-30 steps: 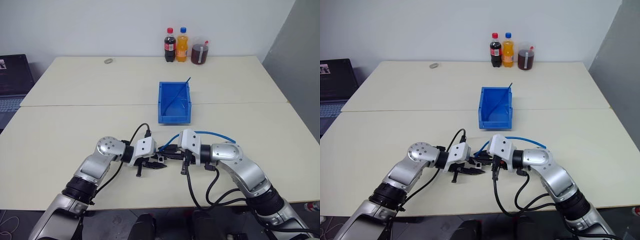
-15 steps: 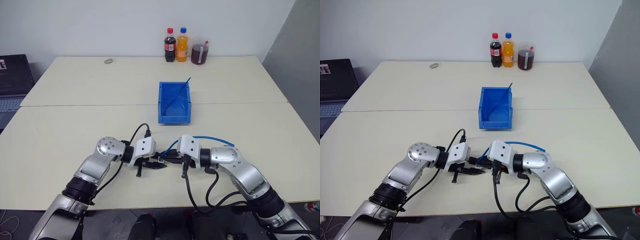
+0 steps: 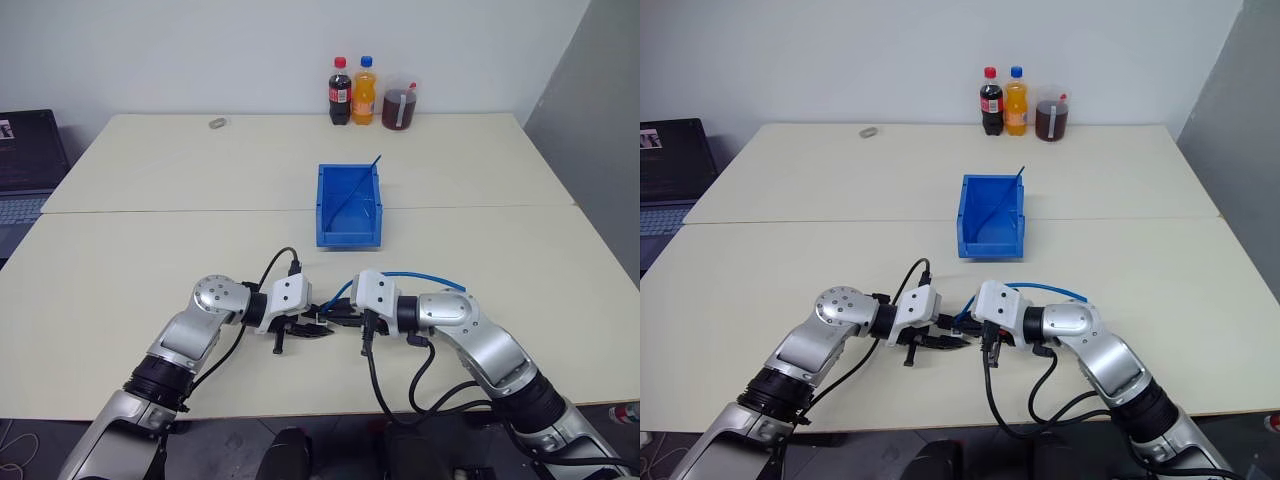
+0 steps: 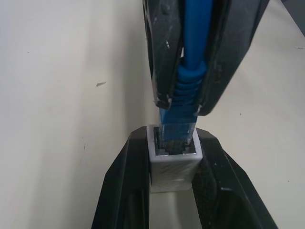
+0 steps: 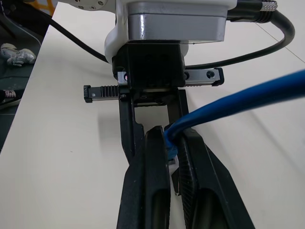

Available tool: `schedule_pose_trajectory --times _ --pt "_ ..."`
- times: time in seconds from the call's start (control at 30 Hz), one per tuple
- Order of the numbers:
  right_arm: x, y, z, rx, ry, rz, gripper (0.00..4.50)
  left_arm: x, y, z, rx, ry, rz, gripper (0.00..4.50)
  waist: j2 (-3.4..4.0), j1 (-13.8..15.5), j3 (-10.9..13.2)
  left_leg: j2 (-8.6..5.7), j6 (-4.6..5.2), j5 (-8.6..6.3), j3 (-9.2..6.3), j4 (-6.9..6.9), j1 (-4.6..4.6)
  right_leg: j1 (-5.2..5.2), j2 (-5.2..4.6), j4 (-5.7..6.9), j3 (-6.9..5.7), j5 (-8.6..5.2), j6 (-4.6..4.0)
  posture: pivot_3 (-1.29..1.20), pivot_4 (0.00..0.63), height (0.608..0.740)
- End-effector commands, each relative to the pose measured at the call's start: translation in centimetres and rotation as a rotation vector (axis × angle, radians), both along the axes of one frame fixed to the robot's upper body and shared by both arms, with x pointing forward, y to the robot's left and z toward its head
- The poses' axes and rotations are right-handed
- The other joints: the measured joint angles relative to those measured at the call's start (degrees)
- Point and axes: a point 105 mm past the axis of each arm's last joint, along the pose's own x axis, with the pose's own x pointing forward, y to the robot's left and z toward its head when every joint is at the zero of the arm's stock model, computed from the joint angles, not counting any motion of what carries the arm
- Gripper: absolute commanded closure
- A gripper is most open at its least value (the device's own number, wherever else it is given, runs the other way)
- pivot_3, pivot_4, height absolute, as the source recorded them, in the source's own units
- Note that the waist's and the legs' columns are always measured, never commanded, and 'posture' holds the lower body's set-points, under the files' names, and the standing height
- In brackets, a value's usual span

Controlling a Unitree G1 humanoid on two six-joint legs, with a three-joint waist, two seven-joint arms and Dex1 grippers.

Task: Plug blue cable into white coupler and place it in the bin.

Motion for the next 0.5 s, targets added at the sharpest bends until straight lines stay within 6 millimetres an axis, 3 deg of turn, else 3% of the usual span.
schedule_pose_trajectory --times 0.03,0.5 --pt "-0.6 0.7 -1.3 -0.076 0.036 0.043 4.5 -0.8 -0.2 -1.0 0.026 0.037 -0.015 3.67 0.0 0.0 0.0 0.0 0.0 0.0 0.0 0.0 0.02 0.01 0.0 0.0 0.0 0.0 0.0 0.0 0.15 0.74" --pt "-1.0 0.9 -4.0 -0.201 0.136 0.045 4.5 -1.3 -0.2 -1.1 0.027 0.047 -0.02 3.68 0.05 -0.4 -0.4 0.03 0.0 0.0 -0.01 -0.03 0.13 0.11 0.04 -0.01 0.0 -0.01 0.0 0.0 0.15 0.74"
